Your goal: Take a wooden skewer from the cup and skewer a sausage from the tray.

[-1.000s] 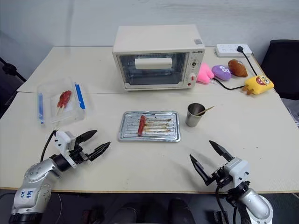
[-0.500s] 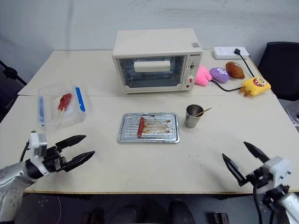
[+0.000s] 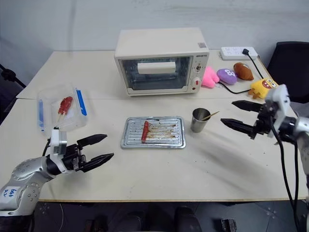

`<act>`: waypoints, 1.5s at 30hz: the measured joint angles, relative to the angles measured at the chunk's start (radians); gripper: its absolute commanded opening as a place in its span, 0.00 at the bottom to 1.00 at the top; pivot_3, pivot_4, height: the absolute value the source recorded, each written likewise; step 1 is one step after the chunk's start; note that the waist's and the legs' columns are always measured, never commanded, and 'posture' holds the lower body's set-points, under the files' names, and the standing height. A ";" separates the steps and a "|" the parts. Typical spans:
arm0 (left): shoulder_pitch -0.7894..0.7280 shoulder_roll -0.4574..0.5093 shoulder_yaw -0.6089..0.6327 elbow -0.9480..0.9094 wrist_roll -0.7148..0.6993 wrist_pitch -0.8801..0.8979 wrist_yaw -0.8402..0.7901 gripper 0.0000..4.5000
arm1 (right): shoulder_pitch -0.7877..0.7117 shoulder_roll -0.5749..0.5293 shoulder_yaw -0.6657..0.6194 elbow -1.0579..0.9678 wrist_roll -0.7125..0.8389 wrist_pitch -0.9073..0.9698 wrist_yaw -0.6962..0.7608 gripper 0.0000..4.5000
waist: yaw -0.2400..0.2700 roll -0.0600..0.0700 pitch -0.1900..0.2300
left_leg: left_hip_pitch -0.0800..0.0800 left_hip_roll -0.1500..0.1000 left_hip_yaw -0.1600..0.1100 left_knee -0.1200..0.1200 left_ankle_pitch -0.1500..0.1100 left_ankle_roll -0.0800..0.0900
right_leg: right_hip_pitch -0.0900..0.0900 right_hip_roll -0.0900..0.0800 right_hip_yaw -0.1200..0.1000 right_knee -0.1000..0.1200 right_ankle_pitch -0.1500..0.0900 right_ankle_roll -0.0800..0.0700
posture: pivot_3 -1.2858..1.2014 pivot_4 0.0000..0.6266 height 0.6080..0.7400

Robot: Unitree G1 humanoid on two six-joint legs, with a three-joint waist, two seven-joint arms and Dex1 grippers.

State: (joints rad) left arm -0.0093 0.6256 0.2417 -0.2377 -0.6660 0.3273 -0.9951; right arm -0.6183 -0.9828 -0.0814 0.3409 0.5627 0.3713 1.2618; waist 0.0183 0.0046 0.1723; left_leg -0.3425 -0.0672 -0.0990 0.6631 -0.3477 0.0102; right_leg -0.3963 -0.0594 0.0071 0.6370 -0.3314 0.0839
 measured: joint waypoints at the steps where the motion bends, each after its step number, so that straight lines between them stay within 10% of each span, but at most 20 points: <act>1: 0.000 -0.002 -0.005 -0.012 -0.005 0.007 0.003 0.98 | -0.064 0.011 0.040 0.055 -0.037 -0.001 0.042 1.00 | 0.000 0.000 0.000 | -0.002 0.000 0.000 0.000 0.000 0.000 | -0.002 0.000 0.000 0.000 0.000 0.000 | 0.52 0.24 1.00; 6: 0.005 -0.017 -0.014 -0.050 -0.015 0.035 0.025 1.00 | -0.172 0.069 0.135 0.189 -0.141 -0.017 0.144 0.90 | 0.005 0.000 0.000 | -0.017 -0.001 0.000 0.005 0.000 -0.001 | -0.017 0.000 -0.001 0.003 0.000 0.001 | 0.52 0.24 1.00; 21: 0.024 -0.036 -0.016 -0.106 -0.020 0.047 0.050 1.00 | -0.261 0.098 0.152 0.312 -0.233 -0.086 0.225 0.01 | 0.004 0.000 0.000 | -0.018 -0.001 0.000 0.011 0.001 -0.001 | -0.017 -0.001 -0.001 0.008 0.000 0.001 | 0.52 0.24 1.00; 38: -0.049 -0.041 -0.036 -0.061 -0.052 0.096 0.019 1.00 | -0.451 -0.111 0.115 0.199 -0.022 0.242 0.277 0.01 | 0.007 0.003 0.002 | -0.018 -0.001 -0.001 0.009 0.000 -0.001 | -0.018 -0.001 -0.001 0.006 0.000 0.001 | 0.52 0.24 1.00; 45: -0.124 -0.119 -0.057 -0.069 -0.126 0.149 0.049 1.00 | -0.342 -0.009 -0.018 -0.041 0.218 0.504 0.248 0.01 | 0.006 0.002 0.002 | -0.018 0.000 -0.001 0.010 0.000 -0.002 | -0.018 0.000 -0.002 0.007 0.000 0.001 | 0.52 0.24 1.00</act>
State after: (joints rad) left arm -0.1331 0.5068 0.1844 -0.3067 -0.7925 0.4765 -0.9461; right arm -0.9602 -0.9915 -0.0998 0.3004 0.7803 0.8750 1.5103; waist 0.0246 0.0065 0.1747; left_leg -0.3607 -0.0675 -0.0999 0.6726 -0.3476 0.0086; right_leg -0.4139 -0.0596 0.0055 0.6439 -0.3309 0.0846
